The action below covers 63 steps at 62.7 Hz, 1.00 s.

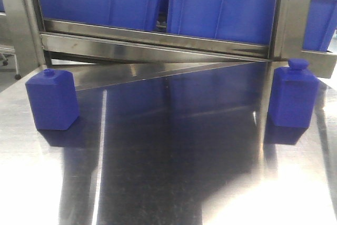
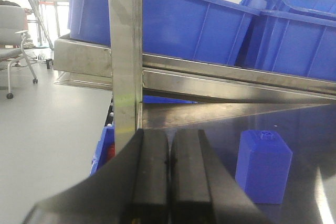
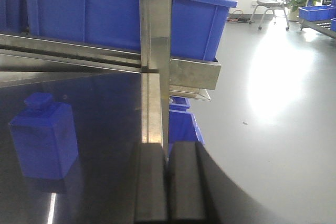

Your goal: Pick and sort blue part to right shelf

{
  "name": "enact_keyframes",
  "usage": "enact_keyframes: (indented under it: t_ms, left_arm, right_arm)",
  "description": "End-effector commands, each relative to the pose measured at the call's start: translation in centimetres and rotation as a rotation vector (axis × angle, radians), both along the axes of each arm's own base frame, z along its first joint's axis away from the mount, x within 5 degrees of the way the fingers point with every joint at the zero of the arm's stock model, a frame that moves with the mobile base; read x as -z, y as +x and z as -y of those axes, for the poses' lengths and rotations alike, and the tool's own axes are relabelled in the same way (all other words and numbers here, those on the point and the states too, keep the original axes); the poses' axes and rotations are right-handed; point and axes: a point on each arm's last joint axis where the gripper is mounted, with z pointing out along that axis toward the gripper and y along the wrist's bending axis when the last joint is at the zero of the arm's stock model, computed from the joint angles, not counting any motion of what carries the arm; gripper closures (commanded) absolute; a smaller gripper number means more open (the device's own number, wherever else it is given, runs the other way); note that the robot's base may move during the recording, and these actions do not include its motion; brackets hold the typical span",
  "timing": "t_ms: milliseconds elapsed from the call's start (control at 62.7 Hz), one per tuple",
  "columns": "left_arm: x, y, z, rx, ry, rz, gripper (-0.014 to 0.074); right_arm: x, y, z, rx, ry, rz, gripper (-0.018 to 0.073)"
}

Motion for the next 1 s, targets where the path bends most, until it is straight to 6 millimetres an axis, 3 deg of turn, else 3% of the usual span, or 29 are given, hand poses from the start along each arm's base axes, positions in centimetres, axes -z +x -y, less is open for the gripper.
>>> enact_keyframes:
  t_ms: [0, 622, 861, 989]
  left_arm:
    - [0.0, 0.1, 0.0, 0.004, -0.021, 0.056, 0.0474]
    - [-1.0, 0.0, 0.1, 0.009, -0.033, 0.167, 0.0474]
    - [-4.3, -0.7, 0.0, 0.012, -0.053, 0.269, 0.0458]
    - [-7.8, -1.2, -0.1, 0.006, -0.050, 0.235, 0.0349]
  right_arm:
    - [-1.7, -0.3, -0.1, -0.009, -0.025, 0.126, 0.0528]
    - [-1.7, -0.3, -0.1, -0.009, -0.025, 0.126, 0.0528]
    - [-1.7, -0.3, -0.1, -0.009, -0.025, 0.126, 0.0528]
    - [-1.7, -0.3, -0.1, -0.009, -0.025, 0.126, 0.0528]
